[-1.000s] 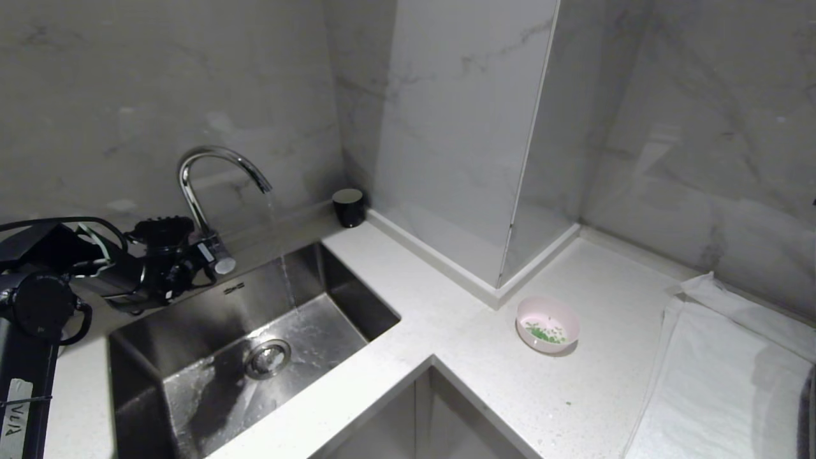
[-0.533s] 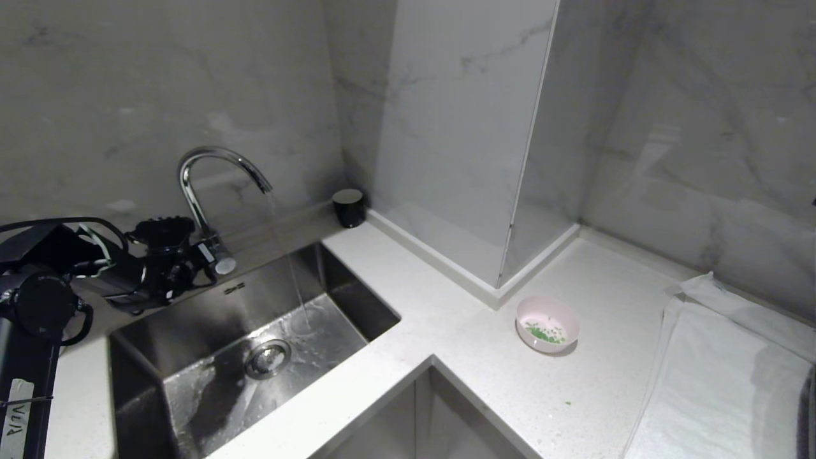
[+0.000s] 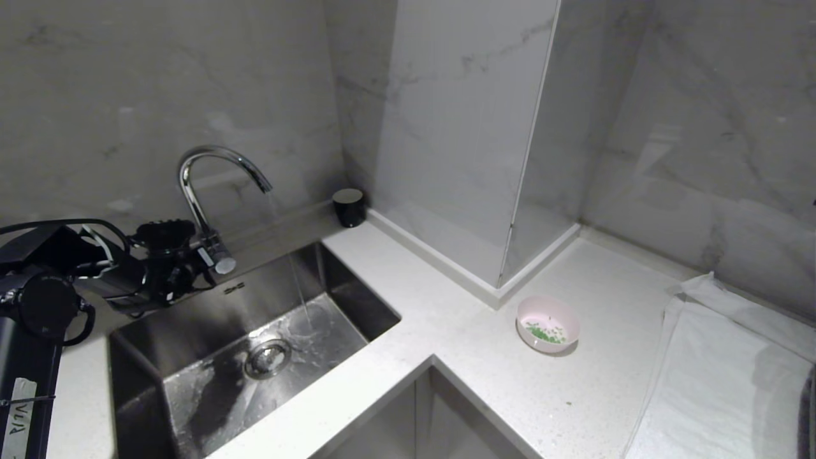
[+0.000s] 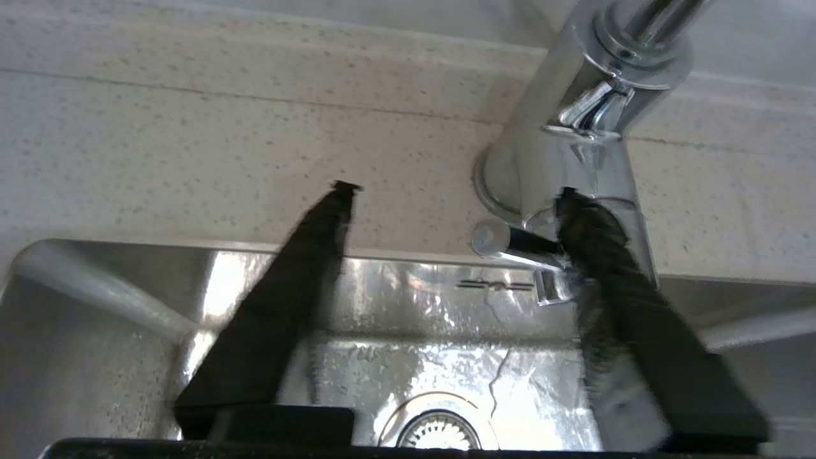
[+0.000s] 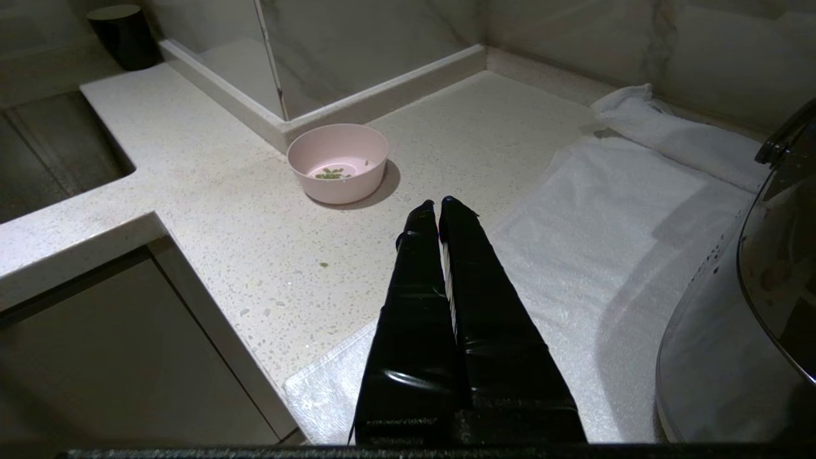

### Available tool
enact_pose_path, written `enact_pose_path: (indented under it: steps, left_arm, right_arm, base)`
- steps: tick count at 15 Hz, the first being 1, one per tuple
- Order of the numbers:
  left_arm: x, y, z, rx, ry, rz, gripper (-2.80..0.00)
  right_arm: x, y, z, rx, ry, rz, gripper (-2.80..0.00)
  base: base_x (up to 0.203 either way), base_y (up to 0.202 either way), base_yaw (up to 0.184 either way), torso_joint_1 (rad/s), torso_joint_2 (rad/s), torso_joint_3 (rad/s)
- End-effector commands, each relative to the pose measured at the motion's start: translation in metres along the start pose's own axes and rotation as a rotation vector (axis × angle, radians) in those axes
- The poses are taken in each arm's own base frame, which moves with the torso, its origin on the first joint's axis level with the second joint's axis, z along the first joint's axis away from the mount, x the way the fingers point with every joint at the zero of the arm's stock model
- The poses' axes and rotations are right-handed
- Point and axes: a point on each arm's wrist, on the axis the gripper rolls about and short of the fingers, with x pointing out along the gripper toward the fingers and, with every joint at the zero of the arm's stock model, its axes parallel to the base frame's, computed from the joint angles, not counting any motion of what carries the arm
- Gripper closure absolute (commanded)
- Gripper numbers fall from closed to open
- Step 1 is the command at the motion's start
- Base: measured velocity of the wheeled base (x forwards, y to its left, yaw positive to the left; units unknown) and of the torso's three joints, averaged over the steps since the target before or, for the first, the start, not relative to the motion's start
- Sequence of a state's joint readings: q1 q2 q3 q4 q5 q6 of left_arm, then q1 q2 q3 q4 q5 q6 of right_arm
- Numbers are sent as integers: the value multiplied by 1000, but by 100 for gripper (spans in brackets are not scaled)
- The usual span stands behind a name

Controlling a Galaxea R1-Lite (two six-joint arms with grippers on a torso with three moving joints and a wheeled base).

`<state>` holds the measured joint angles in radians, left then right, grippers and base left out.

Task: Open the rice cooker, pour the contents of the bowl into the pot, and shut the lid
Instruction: Turn on the tap

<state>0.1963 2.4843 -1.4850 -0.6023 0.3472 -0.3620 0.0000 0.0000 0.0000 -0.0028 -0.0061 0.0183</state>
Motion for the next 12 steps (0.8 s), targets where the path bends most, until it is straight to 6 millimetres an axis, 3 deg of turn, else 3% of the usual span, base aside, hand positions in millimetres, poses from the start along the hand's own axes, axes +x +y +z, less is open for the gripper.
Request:
enact_pose_path:
  steps: [1, 8, 12]
  left_arm:
    - [-7, -2, 9, -25, -21, -10, -280]
    - [-45, -6, 16, -66, 15, -37, -280]
    - [-58, -4, 1, -45, 69, -30, -280]
  right_arm:
    - [0, 0, 0, 0, 0, 0, 0]
    - [0, 0, 0, 0, 0, 0, 0]
    - [0, 0, 0, 0, 0, 0, 0]
  base:
    - [0, 0, 0, 0, 0, 0]
    - [0, 0, 0, 0, 0, 0]
    - [0, 0, 0, 0, 0, 0]
